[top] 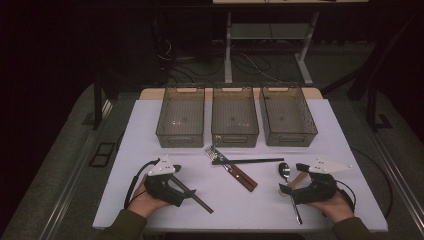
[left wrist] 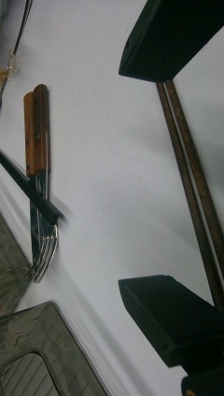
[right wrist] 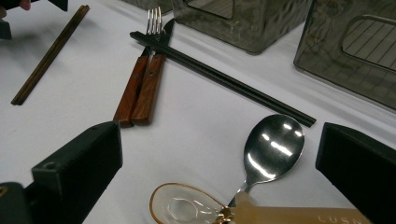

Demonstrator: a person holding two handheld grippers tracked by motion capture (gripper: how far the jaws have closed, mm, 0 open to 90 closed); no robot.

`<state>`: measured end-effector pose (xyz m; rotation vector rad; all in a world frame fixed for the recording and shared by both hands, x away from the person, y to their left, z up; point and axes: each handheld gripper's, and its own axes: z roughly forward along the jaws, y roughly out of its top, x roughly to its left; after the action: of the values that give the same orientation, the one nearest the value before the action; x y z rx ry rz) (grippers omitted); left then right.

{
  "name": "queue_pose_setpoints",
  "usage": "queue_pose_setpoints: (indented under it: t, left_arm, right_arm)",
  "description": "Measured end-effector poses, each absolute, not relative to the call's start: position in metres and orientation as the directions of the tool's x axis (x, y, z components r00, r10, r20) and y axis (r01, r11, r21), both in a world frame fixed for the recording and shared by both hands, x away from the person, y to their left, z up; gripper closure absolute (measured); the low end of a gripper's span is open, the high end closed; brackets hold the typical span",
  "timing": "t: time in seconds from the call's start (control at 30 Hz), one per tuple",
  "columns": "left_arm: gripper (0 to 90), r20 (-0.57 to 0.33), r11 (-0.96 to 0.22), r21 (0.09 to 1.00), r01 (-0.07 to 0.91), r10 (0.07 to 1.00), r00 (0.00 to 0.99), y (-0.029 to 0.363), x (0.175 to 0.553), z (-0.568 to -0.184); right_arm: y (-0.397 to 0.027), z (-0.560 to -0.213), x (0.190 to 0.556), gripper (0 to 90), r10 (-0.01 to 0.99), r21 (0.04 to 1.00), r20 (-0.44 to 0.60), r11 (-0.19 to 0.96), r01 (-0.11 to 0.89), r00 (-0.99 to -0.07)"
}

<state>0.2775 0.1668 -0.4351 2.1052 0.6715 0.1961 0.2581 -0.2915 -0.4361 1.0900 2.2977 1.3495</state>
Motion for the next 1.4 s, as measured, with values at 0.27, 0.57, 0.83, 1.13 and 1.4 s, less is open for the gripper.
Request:
queue_pose_setpoints:
  t: [0.27, 0.57, 0.83, 1.13, 1.4]
  left_arm:
    - [2.2, -0.104, -0.457, 0.799, 0.392, 0.537, 0.837, 0.167, 0.278, -0.435]
    - [12.0, -0.091, -0.457, 0.797, 0.395, 0.555, 0.827, 0.172, 0.279, -0.433]
    - [24.7, -0.078, -0.454, 0.800, 0.391, 0.569, 0.819, 0.178, 0.280, -0.430]
    - [53.5, -0.058, -0.459, 0.786, 0.414, 0.612, 0.789, 0.187, 0.286, -0.429]
    - [76.6, -0.058, -0.452, 0.771, 0.448, 0.651, 0.757, 0.200, 0.297, -0.429]
  right_arm:
    - [-0.292, -0.436, 0.258, 0.5, 0.715, 0.839, 0.139, 0.283, 0.465, -0.686]
    - [-0.294, -0.435, 0.257, 0.4, 0.715, 0.844, 0.147, 0.270, 0.464, -0.683]
    - [-0.293, -0.434, 0.258, 0.4, 0.721, 0.846, 0.145, 0.265, 0.464, -0.677]
    - [-0.293, -0.434, 0.258, 0.4, 0.717, 0.846, 0.144, 0.268, 0.461, -0.682]
    - [-0.292, -0.434, 0.257, 0.4, 0.717, 0.842, 0.145, 0.272, 0.465, -0.682]
